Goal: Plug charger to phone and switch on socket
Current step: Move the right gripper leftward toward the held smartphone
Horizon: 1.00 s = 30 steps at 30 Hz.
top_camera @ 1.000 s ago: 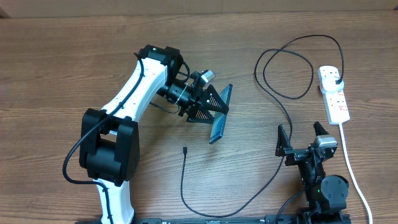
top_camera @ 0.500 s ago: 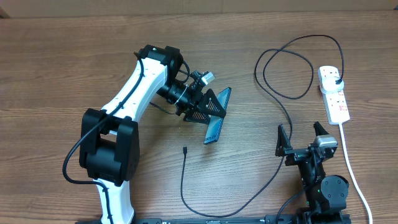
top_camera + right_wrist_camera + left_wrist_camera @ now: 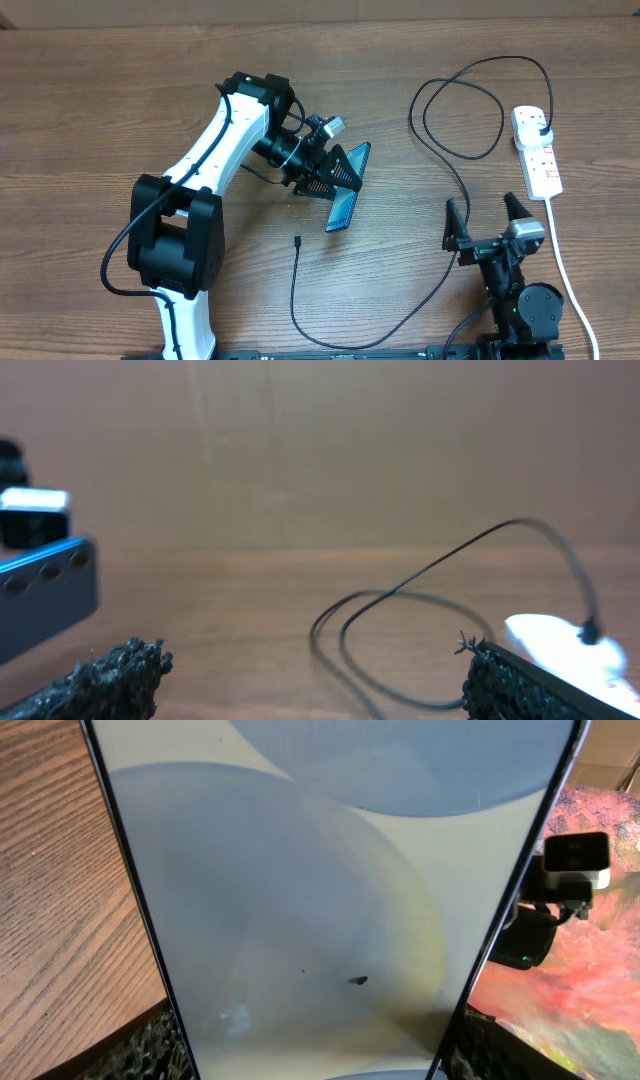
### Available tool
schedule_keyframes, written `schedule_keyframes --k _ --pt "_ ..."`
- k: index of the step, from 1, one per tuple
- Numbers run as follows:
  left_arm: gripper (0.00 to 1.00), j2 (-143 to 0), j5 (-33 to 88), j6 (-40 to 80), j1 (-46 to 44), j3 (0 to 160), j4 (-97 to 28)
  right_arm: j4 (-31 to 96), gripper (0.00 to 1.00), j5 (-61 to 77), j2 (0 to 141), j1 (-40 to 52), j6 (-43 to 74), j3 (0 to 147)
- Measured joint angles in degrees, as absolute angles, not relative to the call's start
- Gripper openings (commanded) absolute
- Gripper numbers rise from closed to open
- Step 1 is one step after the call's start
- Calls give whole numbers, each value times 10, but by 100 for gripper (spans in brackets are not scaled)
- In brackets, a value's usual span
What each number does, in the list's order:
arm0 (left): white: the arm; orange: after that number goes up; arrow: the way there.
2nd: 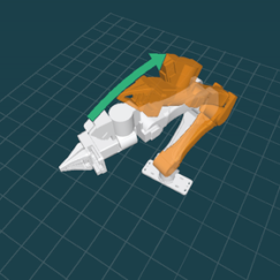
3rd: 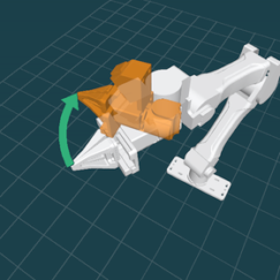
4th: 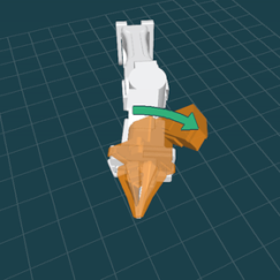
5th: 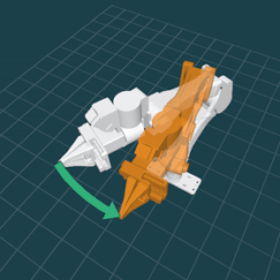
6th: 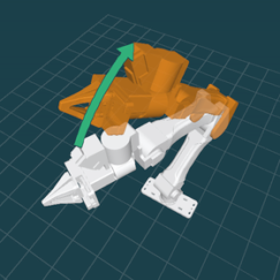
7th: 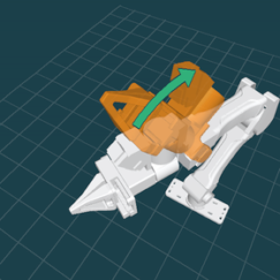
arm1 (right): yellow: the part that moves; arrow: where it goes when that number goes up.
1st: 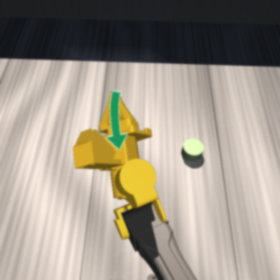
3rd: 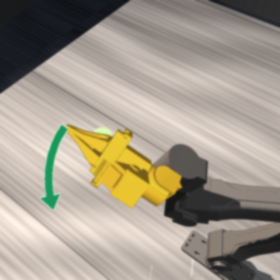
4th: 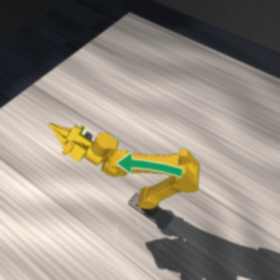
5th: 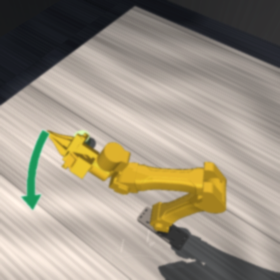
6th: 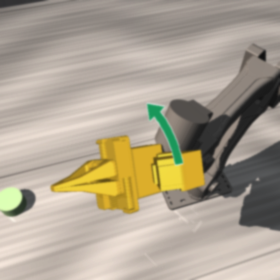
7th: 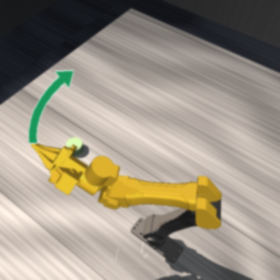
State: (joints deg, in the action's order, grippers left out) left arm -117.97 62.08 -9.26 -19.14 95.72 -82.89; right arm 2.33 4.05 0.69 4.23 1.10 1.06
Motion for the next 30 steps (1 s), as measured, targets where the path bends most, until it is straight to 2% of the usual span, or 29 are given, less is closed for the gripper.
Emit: schedule_keyframes --k 7,12,16,21,30 --pt "58 -1180 621 -93 -191 957 -825 -37 100 187 7 42 41 11" --pt "58 -1180 620 -93 -191 957 -825 35 100 221 10 42 58 22" --pt "58 -1180 619 -93 -191 957 -825 79 100 226 44 42 74 95" --pt "58 -1180 618 -93 -191 957 -825 168 100 228 140 42 81 250" --pt "58 -1180 611 -93 -191 957 -822 384 100 246 408 42 87 488"
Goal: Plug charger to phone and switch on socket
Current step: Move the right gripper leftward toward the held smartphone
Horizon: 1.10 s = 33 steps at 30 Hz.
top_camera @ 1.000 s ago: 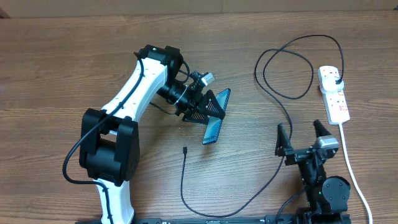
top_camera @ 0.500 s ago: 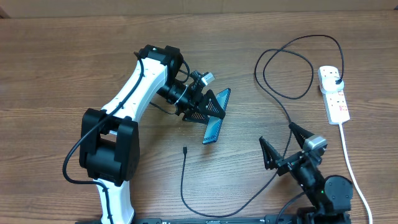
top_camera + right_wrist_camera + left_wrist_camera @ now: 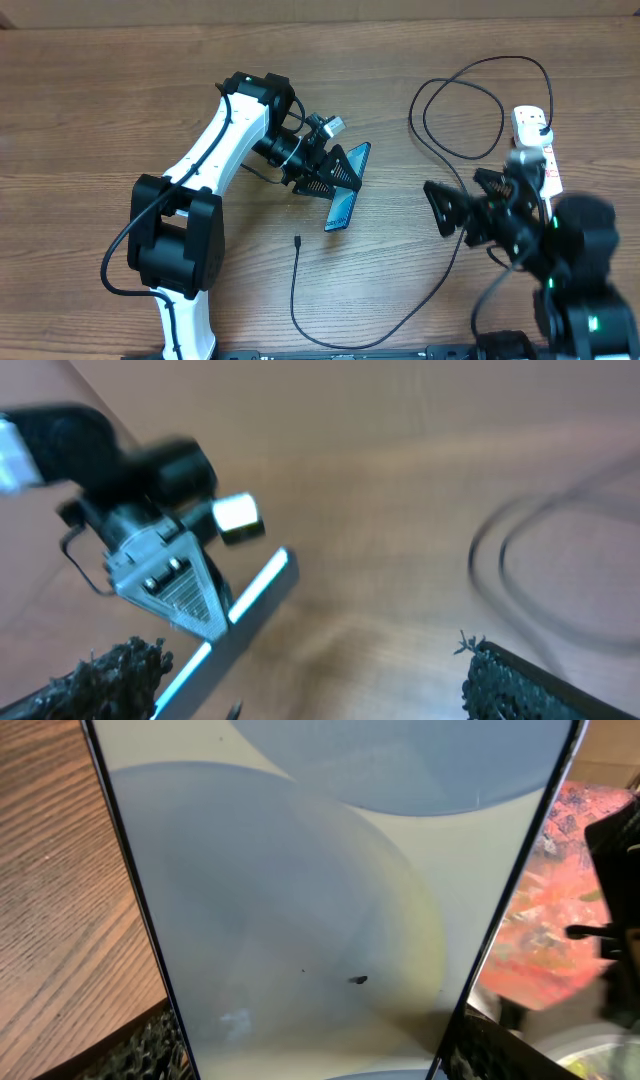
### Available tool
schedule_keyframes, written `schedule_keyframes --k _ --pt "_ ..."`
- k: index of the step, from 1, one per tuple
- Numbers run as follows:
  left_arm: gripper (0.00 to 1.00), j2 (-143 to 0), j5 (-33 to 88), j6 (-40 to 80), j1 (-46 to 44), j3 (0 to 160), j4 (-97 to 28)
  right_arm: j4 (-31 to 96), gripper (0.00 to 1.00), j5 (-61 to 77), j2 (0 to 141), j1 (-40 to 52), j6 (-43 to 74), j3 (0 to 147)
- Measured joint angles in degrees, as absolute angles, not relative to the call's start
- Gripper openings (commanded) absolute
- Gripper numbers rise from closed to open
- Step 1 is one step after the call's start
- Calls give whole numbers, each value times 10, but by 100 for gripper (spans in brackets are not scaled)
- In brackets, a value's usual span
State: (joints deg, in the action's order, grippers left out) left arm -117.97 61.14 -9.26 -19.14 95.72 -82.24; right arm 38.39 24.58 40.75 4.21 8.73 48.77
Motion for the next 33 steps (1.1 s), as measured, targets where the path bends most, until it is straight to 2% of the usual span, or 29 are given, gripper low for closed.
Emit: schedule_keyframes --k 4,14,33 --pt "58 -1180 605 -92 -191 957 -816 403 100 288 498 42 88 531" --pt "58 -1180 543 -78 -191 957 -801 420 100 457 630 42 90 535" --pt "59 -1180 432 6 -191 957 -770 444 100 481 804 42 90 535"
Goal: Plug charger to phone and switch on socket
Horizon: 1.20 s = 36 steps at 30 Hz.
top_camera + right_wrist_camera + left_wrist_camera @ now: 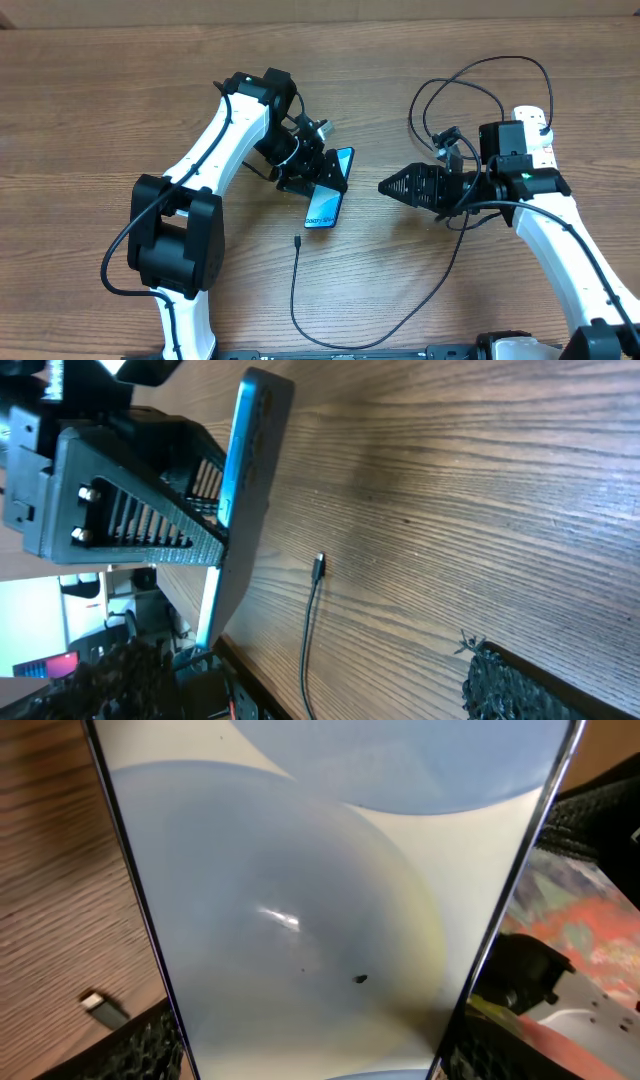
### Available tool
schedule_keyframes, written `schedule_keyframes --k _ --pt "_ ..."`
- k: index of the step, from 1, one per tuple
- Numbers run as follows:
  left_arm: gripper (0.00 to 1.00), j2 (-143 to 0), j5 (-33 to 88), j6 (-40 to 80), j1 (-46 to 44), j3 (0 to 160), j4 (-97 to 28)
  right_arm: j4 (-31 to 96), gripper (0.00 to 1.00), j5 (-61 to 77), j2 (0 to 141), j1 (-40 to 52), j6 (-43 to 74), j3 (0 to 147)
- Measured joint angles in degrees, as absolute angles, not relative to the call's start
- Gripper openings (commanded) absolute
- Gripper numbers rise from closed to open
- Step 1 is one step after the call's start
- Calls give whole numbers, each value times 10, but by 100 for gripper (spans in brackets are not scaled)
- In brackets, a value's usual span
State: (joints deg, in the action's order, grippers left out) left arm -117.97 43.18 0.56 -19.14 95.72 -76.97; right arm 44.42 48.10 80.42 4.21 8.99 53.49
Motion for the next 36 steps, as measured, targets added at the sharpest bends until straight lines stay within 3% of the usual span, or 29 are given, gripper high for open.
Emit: schedule_keyframes --k 21,32,36 --pt "58 -1180 368 76 -191 957 -751 323 100 485 813 49 155 449" --pt "58 -1180 337 130 -209 957 -739 259 99 491 813 131 226 435" --pt "59 -1180 336 140 -228 957 -740 221 94 481 813 177 271 435"
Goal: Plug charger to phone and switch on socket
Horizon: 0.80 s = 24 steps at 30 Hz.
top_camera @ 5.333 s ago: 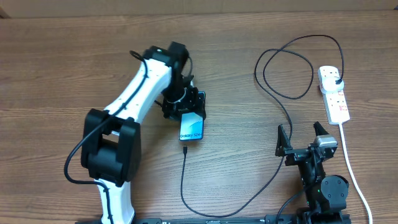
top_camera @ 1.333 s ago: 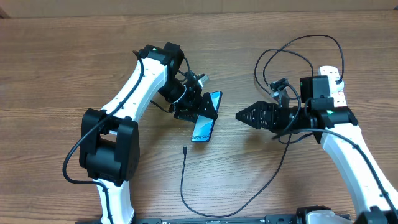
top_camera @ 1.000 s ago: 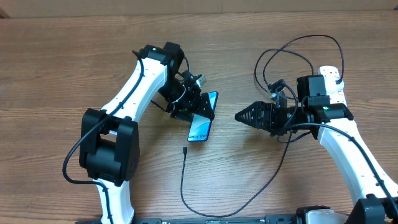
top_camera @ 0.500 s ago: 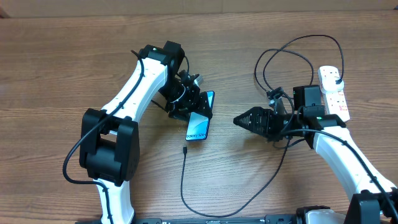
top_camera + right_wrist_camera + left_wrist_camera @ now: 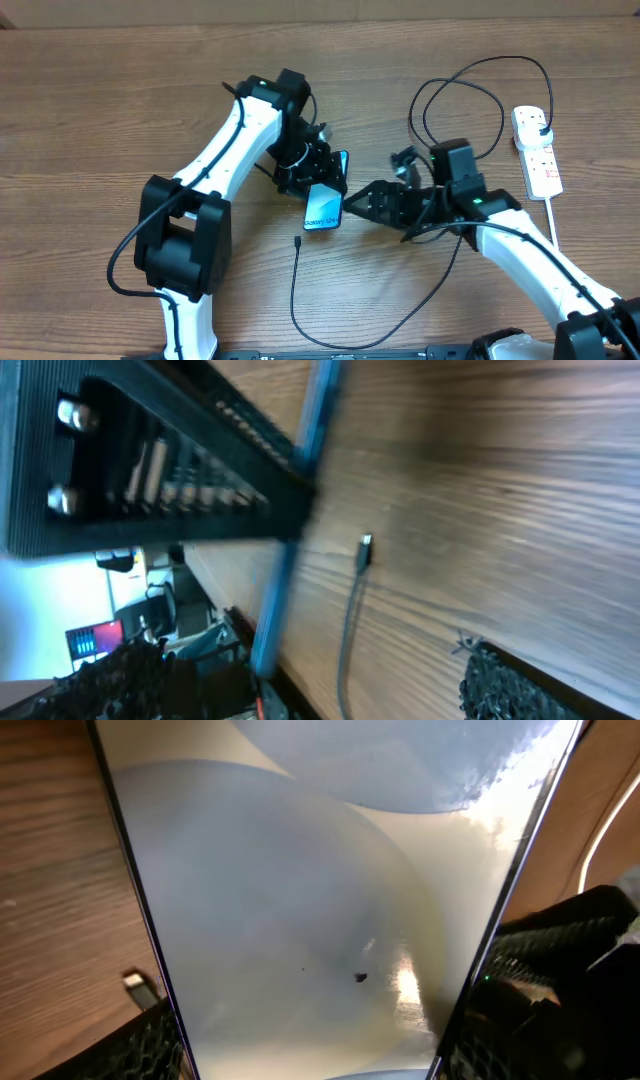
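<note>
My left gripper (image 5: pixel 320 183) is shut on the blue phone (image 5: pixel 323 208), holding it tilted above the table with its screen up. The screen fills the left wrist view (image 5: pixel 320 890). The black charger cable's free plug (image 5: pixel 298 241) lies on the table just below the phone and also shows as a small plug (image 5: pixel 139 988) (image 5: pixel 365 550). My right gripper (image 5: pixel 364 203) is open, just right of the phone, fingers pointing at it. The phone's blue edge (image 5: pixel 292 530) lies ahead of it. The white socket strip (image 5: pixel 537 150) lies at the far right.
The black cable (image 5: pixel 452 120) loops from the strip across the table under my right arm and curves back along the front (image 5: pixel 380 325). A white lead (image 5: pixel 565 265) runs from the strip to the table's front edge.
My right gripper has moved left and now sits close beside the phone. The left arm has shifted a little, with the phone still in its grip over the same spot.
The left gripper held the phone on edge while the right arm rested open at the front right. The right arm then lifted. Later it reached over the cable loops toward the phone, which had tilted screen up. Now it is beside the phone.
</note>
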### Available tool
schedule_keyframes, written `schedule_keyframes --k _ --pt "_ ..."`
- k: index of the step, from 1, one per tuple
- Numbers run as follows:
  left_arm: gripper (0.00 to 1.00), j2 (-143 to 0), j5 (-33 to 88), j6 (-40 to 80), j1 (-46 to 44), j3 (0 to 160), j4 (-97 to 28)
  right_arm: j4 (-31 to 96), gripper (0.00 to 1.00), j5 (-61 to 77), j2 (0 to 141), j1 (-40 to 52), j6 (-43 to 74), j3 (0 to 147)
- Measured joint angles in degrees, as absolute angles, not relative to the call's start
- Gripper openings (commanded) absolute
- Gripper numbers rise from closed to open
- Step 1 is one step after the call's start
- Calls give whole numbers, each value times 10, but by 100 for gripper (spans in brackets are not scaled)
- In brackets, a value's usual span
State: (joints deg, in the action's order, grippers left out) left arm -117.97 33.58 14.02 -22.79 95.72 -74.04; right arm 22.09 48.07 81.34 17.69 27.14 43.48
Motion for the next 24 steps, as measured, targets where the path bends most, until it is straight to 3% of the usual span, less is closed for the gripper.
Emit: schedule_keyframes --k 8,16,24 --pt "60 -1180 342 151 -257 957 -743 186 71 422 813 238 369 435" --pt "60 -1180 359 156 -255 957 -740 184 31 396 813 244 409 434" --pt "64 -1180 373 156 -255 957 -736 183 9 391 813 244 420 434"
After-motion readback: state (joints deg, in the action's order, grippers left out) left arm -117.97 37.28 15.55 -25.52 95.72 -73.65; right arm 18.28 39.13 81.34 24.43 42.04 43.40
